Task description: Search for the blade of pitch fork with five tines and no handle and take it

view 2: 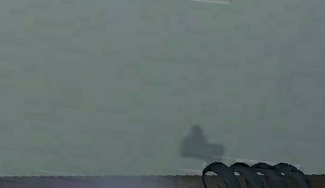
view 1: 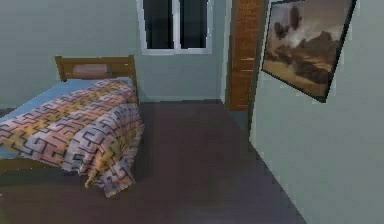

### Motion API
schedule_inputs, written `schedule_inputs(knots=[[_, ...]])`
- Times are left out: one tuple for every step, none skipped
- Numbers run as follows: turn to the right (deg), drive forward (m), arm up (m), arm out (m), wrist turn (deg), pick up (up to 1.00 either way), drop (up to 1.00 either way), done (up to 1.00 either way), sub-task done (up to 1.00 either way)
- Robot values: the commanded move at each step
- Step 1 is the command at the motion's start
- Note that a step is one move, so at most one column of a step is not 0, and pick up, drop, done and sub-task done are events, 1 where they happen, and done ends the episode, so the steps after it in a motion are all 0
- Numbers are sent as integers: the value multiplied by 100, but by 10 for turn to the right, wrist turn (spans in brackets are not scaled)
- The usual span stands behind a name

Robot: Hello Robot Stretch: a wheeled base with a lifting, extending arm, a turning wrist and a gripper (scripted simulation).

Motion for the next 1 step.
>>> schedule_inputs(knots=[[0, 35, 0, 0, 0, 0, 0, 0, 0]])
